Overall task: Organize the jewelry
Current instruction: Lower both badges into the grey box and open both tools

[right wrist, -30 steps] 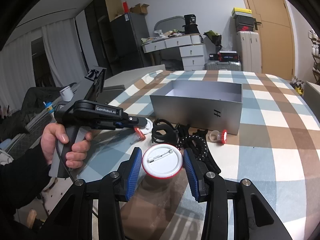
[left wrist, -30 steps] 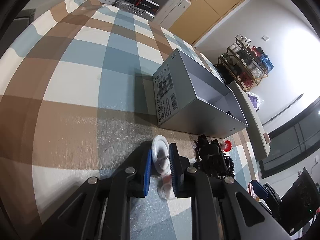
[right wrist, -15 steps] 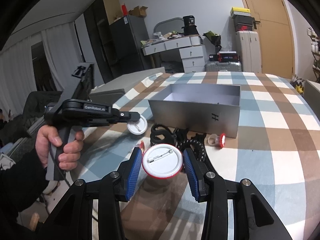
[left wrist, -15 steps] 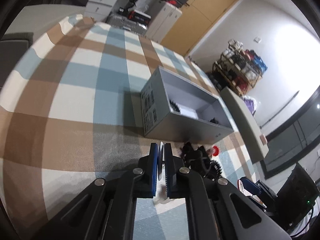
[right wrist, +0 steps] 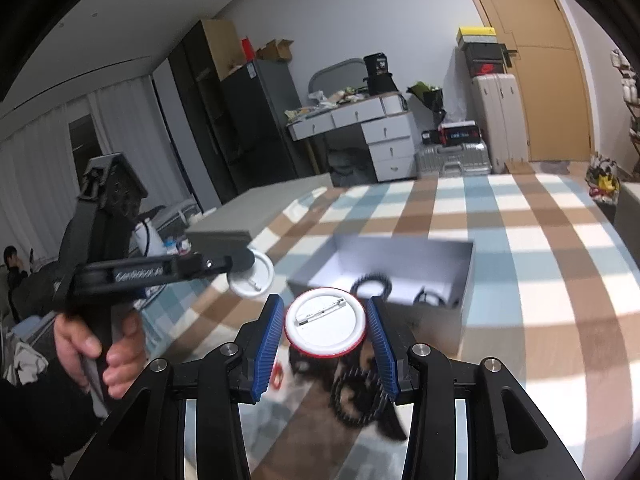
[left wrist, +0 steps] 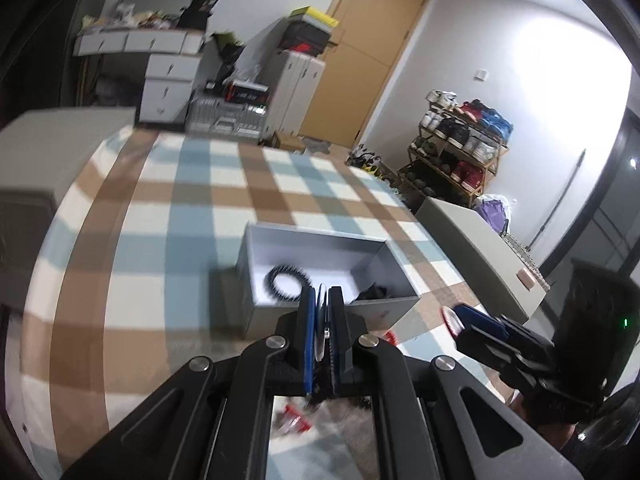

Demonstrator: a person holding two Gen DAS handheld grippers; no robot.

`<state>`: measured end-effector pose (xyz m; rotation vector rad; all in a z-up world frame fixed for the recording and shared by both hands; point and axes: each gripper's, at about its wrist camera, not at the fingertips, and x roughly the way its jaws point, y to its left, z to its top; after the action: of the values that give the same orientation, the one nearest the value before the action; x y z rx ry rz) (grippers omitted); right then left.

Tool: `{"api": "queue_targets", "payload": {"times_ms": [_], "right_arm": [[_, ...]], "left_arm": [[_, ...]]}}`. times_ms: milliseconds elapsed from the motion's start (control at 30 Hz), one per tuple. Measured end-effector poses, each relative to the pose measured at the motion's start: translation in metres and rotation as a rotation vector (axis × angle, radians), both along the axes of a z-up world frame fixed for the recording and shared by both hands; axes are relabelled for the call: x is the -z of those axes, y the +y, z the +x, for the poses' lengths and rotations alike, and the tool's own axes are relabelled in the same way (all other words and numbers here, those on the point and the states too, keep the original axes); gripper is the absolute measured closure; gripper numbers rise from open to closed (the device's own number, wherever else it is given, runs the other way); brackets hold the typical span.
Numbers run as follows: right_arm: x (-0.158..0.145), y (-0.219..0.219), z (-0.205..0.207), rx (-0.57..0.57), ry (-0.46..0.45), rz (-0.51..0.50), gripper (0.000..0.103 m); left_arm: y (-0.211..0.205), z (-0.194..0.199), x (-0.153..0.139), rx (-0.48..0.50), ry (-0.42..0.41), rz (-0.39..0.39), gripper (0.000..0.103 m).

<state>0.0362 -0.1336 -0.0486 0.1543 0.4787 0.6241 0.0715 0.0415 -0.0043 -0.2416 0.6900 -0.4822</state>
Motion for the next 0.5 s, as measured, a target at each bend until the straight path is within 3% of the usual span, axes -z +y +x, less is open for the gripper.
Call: {"api": "queue_targets", "payload": {"times_ms": [267,500], "right_arm": [[-0.017,0.0,0.04,-0.016,0.003,0.003,0.061],[-0.018,0.003,0.076,-0.005,0.032,-0.02,0.061]], "left_arm": [[-0.022,0.026,-0.008,0.005,-0.088,0.049,0.101],[-0.032,0.059,0.007,0.037,-0.051,0.042,0.101]]}}
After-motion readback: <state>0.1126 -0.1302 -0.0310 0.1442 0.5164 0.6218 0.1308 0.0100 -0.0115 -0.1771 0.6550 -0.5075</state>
